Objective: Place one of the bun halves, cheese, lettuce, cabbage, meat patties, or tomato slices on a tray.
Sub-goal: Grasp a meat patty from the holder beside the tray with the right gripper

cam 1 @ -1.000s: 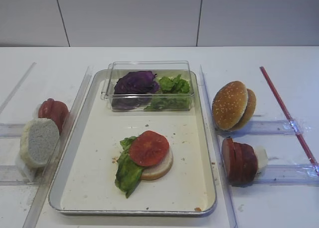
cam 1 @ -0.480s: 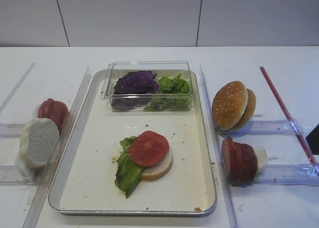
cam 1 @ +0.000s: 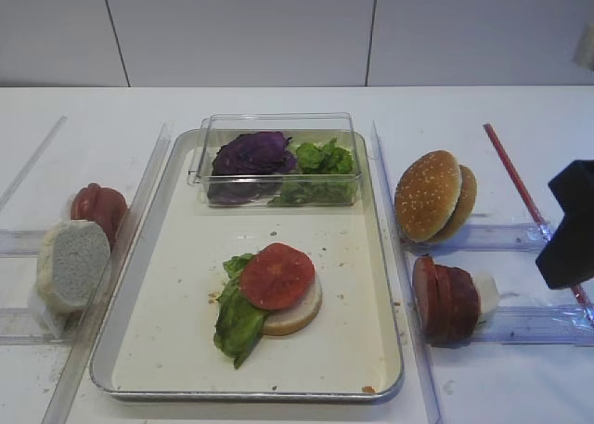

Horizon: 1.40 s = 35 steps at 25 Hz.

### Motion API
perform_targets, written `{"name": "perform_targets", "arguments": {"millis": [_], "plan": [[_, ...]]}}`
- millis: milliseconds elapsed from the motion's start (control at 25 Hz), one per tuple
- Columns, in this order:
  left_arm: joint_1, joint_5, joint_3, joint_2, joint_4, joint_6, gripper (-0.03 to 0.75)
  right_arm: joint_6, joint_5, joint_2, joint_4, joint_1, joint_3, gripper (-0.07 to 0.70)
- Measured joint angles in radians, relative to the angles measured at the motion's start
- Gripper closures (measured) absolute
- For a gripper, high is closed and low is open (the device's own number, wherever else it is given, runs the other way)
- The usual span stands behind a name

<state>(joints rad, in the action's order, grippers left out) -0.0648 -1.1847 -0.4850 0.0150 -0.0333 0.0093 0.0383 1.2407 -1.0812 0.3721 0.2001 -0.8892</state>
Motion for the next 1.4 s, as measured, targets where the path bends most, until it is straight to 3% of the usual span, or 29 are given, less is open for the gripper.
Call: {"name": "perform_targets", "arguments": {"millis": [440, 800, 1080, 1400], "plan": [[0.000, 0.000, 0.000, 0.000, 0.004, -0.017, 0.229, -0.154, 0.000, -0.148, -0.103, 0.158, -0.167, 0.247], [0.000, 0.000, 0.000, 0.000, 0.026, -0.043, 0.229, -0.300, -0.002, -0.296, -0.158, 0.290, -0.234, 0.248], [0.000, 0.000, 0.000, 0.000, 0.026, -0.046, 0.229, -0.329, -0.047, -0.368, -0.151, 0.313, -0.236, 0.252], [0.000, 0.000, 0.000, 0.000, 0.026, -0.046, 0.229, -0.355, -0.115, -0.385, -0.148, 0.313, -0.236, 0.328]]}}
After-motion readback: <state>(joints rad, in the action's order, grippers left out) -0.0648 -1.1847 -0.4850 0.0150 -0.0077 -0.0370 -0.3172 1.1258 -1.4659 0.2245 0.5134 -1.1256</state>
